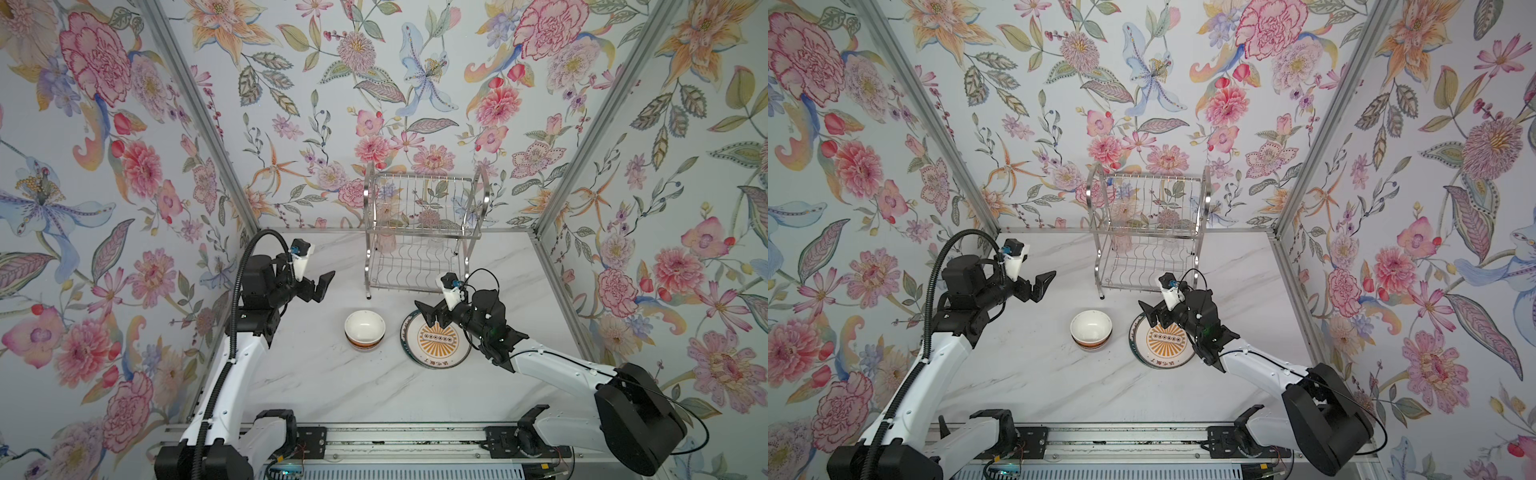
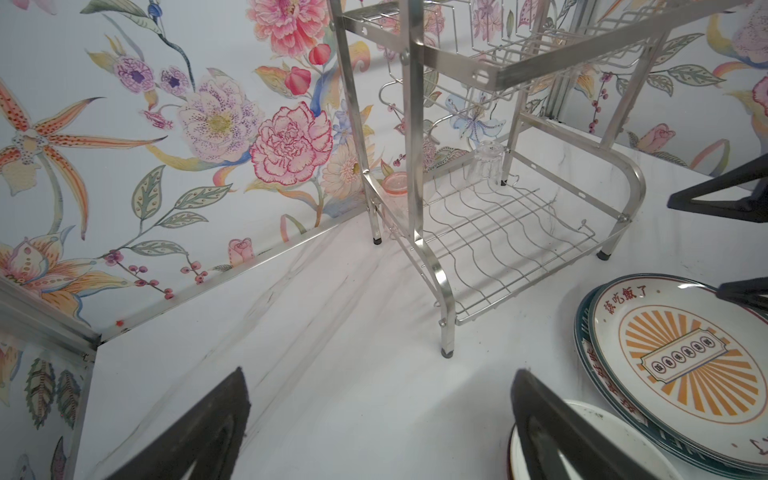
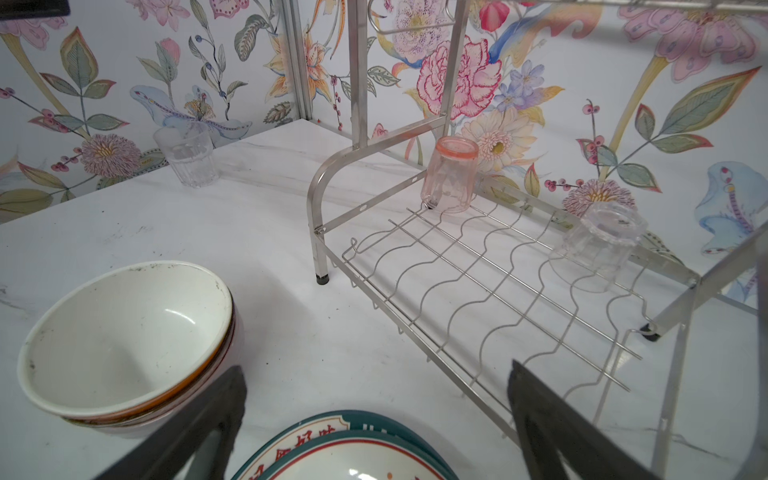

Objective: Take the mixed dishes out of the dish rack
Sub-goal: 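Withdraw the left gripper toward the bowl while the right gripper reaches toward the rack, then reach the right gripper into the rack's lower tier over the pink cup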

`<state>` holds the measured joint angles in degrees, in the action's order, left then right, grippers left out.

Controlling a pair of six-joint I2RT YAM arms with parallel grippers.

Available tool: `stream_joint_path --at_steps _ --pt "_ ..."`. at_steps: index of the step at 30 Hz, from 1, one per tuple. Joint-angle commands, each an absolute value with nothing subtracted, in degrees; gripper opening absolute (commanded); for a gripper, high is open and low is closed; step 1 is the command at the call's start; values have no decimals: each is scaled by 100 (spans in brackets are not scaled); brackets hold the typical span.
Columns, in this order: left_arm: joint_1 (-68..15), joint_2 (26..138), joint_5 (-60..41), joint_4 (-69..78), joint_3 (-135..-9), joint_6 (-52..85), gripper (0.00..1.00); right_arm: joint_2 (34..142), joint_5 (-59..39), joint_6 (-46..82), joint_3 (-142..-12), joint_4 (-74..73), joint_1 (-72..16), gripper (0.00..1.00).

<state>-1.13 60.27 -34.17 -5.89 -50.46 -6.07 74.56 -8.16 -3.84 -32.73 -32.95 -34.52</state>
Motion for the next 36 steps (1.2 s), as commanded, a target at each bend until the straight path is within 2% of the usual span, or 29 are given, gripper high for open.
stream_joint_path --at_steps 1,9,20,36 --pt "-270 5825 -3583 -113 -4770 -677 99 7670 -894 -553 -3492 -3801 -3376 99" --pt "-462 5680 -3826 360 -4248 -703 99 8633 -1204 -712 -3857 -4579 -3255 100" --pt "-706 5661 -3819 694 -3886 -1046 99 10584 -1670 -1113 -5092 -5469 -3096 99" --pt "-751 5712 -3711 571 -3828 -1213 99 12805 -1975 -1654 -7449 -5568 -2752 99"
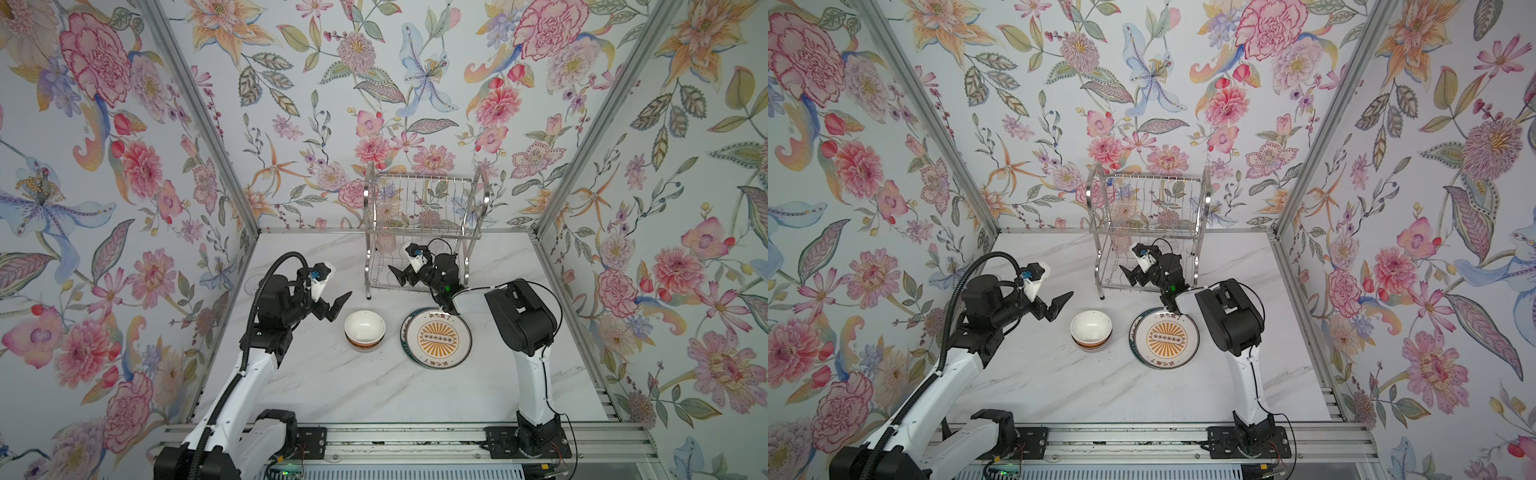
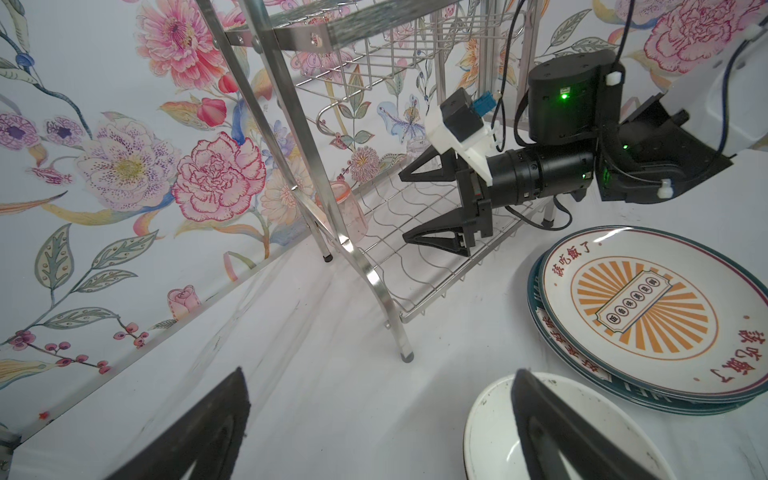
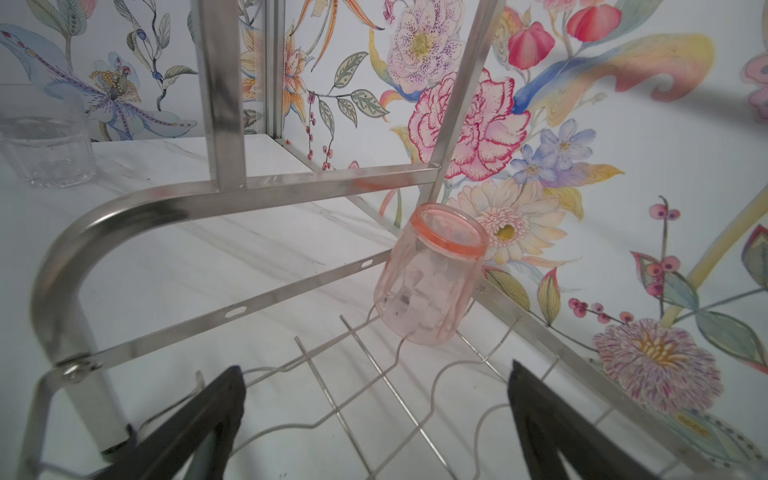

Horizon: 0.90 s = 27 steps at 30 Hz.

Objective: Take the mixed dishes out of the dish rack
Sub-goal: 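Reach the right gripper into the rack's lower tier over the pink cup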

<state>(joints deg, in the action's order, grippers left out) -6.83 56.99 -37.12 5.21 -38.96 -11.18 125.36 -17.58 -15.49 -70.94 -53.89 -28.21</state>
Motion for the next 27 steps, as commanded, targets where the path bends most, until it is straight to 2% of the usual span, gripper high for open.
stream_joint_path --at_steps 1,18,27 --pt "-753 5732 -3709 555 -3839 -1221 99 12929 -2031 -1694 -7623 -5504 -2734 99" --pt "-769 5879 -3631 46 -3920 -1387 99 14344 -2532 -2165 -9938 -4399 -2614 99" --pt "-771 5822 -3549 -124 -3937 -1486 99 14669 -2657 -2250 -10480 -4195 -2575 99"
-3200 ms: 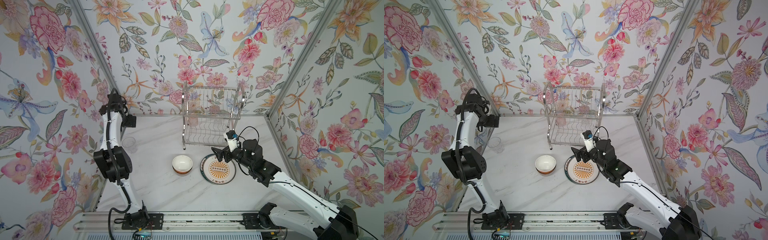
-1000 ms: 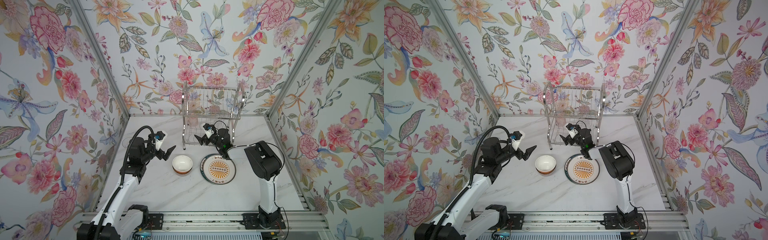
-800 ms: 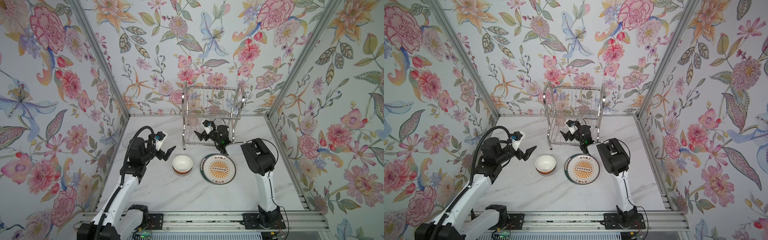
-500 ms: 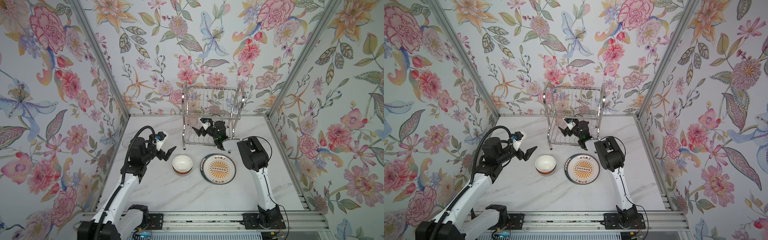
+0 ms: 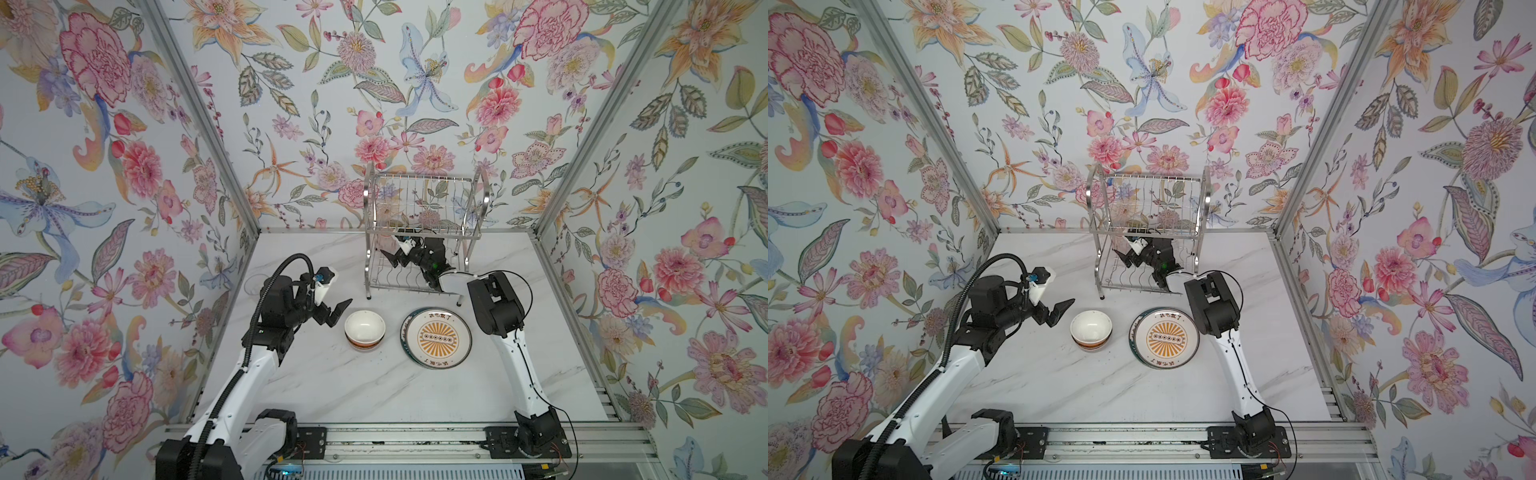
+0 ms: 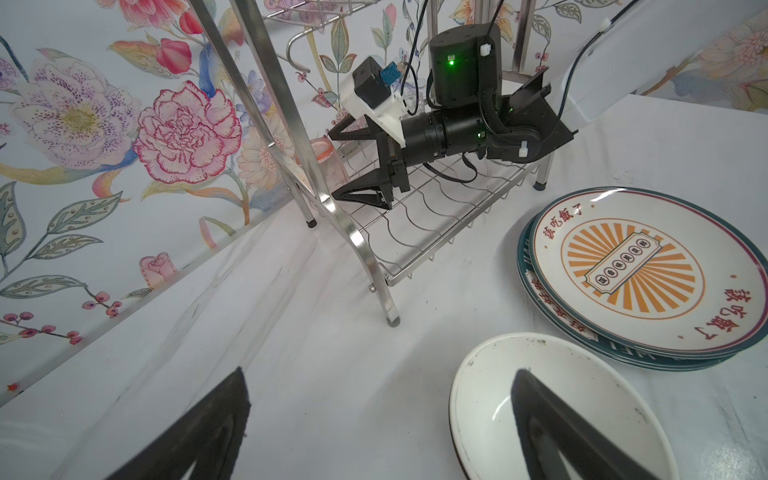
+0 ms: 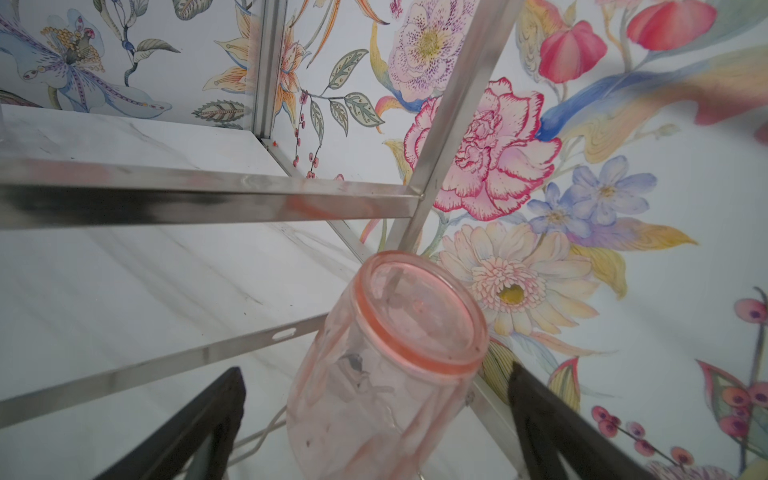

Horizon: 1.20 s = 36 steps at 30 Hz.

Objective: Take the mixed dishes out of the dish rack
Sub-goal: 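Reach the right gripper into the rack's lower tier over the pink cup, then close the right gripper on the pink cup in the rack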

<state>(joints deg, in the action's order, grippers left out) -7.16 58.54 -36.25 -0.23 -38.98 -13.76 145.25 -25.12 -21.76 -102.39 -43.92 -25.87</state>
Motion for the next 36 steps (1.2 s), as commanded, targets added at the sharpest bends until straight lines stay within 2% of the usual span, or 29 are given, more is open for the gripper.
stream_joint_path --at_steps 1,19,36 --pt "-769 5839 -3551 -147 -3951 -1486 99 14711 -2702 -2243 -10569 -4131 -2581 99" --pt "-773 5786 -3445 -418 -4070 -1587 100 15143 -2928 -2187 -11469 -3569 -2593 98" --pt "-775 5815 -3428 -403 -3999 -1490 99 15091 -3359 -1626 -11398 -3780 -2531 71"
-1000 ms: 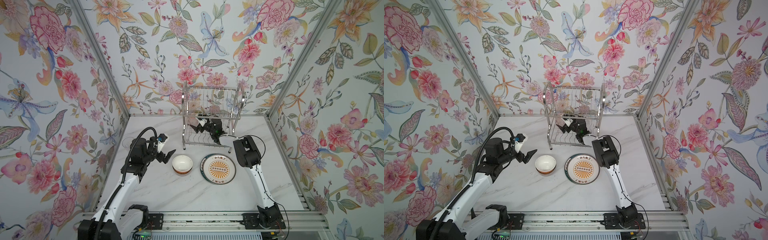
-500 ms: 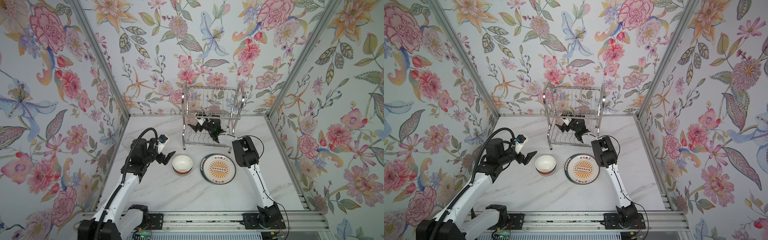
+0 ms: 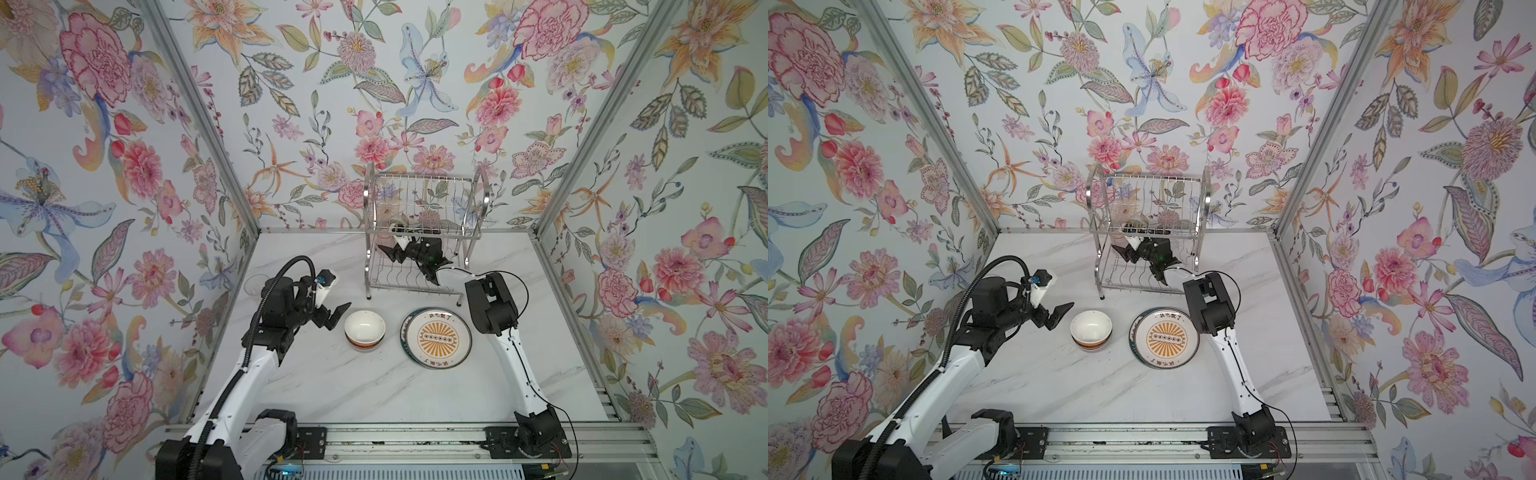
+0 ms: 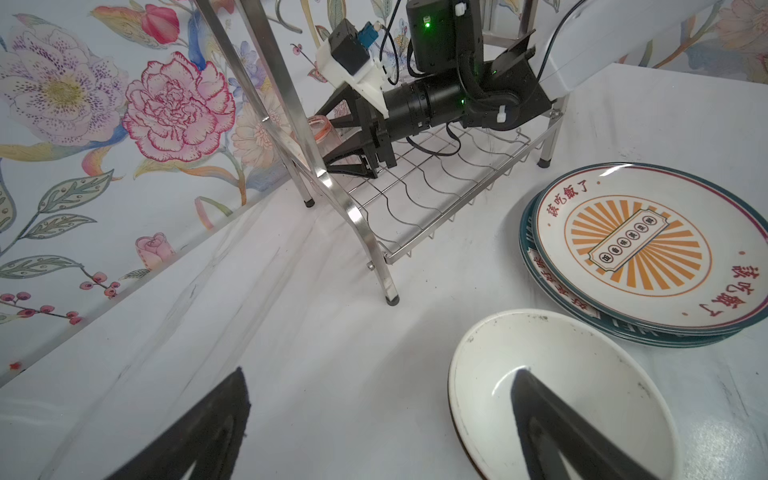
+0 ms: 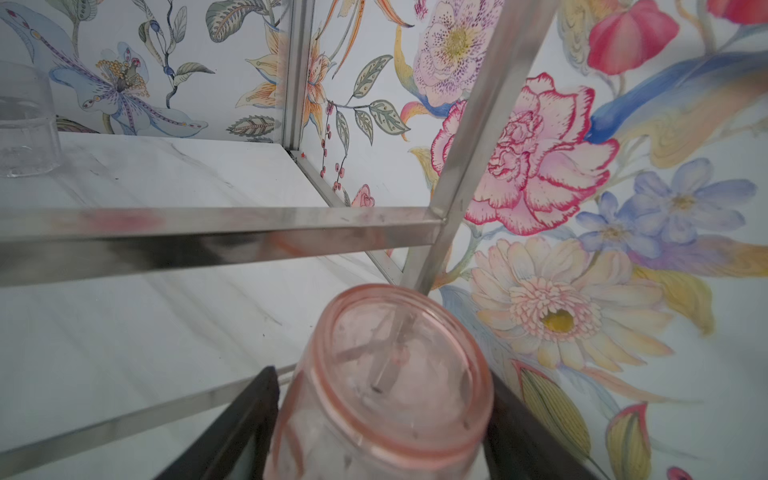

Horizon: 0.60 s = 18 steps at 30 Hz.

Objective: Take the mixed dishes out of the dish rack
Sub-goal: 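Close the right gripper on the pink cup in the rack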

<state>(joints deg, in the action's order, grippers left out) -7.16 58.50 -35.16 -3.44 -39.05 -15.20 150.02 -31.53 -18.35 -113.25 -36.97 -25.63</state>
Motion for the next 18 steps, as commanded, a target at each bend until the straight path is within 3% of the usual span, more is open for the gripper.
stream_joint_path --at_steps 1,4,6,9,13,18 --pt "-773 5818 -3428 -396 -3999 -1494 99 15071 -3387 -1613 -11370 -3809 -2531 70" --pt "-782 5820 -3418 -396 -3999 -1494 99 15055 -3445 -1540 -11336 -3841 -2531 71" --pt "-782 5819 -3419 -396 -3999 -1494 99 15071 -3420 -1484 -11355 -3873 -2531 78" --pt "-782 5825 -3411 -408 -4006 -1497 99 15130 -3376 -1459 -11464 -3829 -2536 82" --pt "-791 5820 -3390 -432 -4025 -1511 99 15206 -3375 -1468 -11625 -3716 -2531 81" --pt "-787 5804 -3384 -414 -4008 -1485 99 15222 -3460 -1452 -11703 -3615 -2522 73"
